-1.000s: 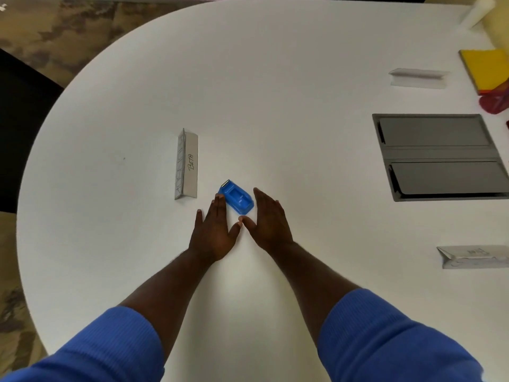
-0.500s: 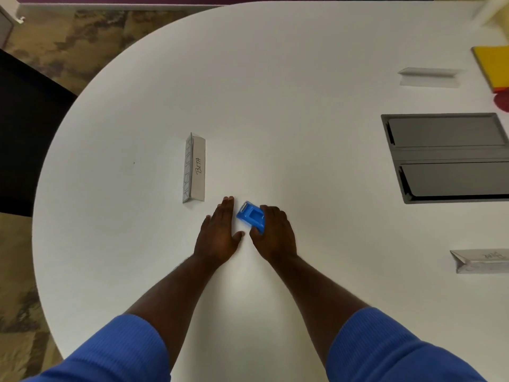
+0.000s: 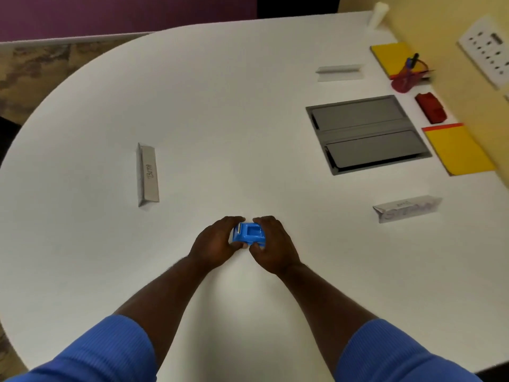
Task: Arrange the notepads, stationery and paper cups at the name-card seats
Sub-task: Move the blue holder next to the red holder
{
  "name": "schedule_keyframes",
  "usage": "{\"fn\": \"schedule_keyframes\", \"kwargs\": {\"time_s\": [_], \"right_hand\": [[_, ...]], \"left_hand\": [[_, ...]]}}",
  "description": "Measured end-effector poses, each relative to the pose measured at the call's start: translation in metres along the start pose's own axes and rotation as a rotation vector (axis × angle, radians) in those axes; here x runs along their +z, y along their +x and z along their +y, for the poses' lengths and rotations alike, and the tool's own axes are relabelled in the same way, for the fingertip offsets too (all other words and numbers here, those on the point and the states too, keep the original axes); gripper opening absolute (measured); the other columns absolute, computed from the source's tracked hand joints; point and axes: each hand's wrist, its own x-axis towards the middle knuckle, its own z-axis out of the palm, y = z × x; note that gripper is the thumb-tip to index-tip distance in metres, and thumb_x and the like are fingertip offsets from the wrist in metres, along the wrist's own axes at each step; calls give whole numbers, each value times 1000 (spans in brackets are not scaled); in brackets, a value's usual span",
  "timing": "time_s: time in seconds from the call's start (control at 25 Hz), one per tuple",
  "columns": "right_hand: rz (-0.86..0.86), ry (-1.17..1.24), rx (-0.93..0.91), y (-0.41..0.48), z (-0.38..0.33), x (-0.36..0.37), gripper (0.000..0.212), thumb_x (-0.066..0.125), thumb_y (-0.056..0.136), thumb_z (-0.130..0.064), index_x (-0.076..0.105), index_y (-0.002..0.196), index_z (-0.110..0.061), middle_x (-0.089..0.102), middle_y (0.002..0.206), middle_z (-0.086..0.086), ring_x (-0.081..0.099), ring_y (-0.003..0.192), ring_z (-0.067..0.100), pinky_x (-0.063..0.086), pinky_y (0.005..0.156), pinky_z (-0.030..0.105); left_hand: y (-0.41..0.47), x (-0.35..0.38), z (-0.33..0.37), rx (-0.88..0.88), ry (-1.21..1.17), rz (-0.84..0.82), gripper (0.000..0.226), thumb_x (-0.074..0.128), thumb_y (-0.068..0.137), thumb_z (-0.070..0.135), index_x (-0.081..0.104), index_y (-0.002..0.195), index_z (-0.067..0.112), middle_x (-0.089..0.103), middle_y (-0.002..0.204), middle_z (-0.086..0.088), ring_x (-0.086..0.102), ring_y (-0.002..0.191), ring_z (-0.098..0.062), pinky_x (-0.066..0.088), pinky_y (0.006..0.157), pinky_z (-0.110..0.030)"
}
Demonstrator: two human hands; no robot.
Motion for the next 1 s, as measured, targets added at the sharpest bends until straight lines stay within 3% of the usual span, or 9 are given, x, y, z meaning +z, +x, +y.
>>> {"fn": "schedule_keyframes", "kwargs": {"time_s": [0.24,0.44,0.56,0.68,0.76,0.84,1.0], "right_hand": [[54,15,-29,-51,48,-75,64,74,81,-18,51,140,-10,57,131,4,57,118,18,47,100,25],[116,-44,-20,-94,105,-165,67,71,86,-28,47,147,-15,55,136,1,52,123,15,42,103,23],[168,-68,-21,-116,135,-219,67,71,87,-30,46,147,-15,55,135,0,52,123,14,46,103,27],[207,-78,-2,-126,165,-264,69,71,89,-32,43,150,-15,53,140,3,48,130,16,38,107,23],[218,-68,4,-125,184,-285,67,71,90,-32,44,149,-14,53,141,4,48,133,19,40,112,30],[242,-63,21,-120,199,-298,63,73,90,-30,47,145,-11,56,139,6,51,132,22,43,113,37],[359,-85,88,-95,234,-321,59,76,88,-31,53,138,-8,62,130,7,58,122,26,43,105,35]], "left_hand": [[1,35,86,23,19,11,56,81,85,37,56,135,30,65,125,15,62,107,-7,38,82,-9],[7,77,181,17,0,13,57,81,85,40,55,135,32,65,129,15,61,113,-5,43,86,-23],[22,105,239,60,15,13,57,80,86,41,54,136,33,65,131,14,61,117,-8,42,87,-22],[44,131,289,105,18,-3,59,78,87,43,52,139,34,64,133,16,62,118,-8,40,85,-16],[62,144,311,134,33,-14,60,78,87,44,51,141,35,63,134,15,62,118,-10,39,83,-13],[82,150,324,162,60,-26,64,75,89,49,47,145,36,63,138,13,62,121,-14,41,88,-19],[140,164,341,217,97,-44,79,66,91,62,34,157,33,48,157,6,47,142,-16,38,110,-29]]}}
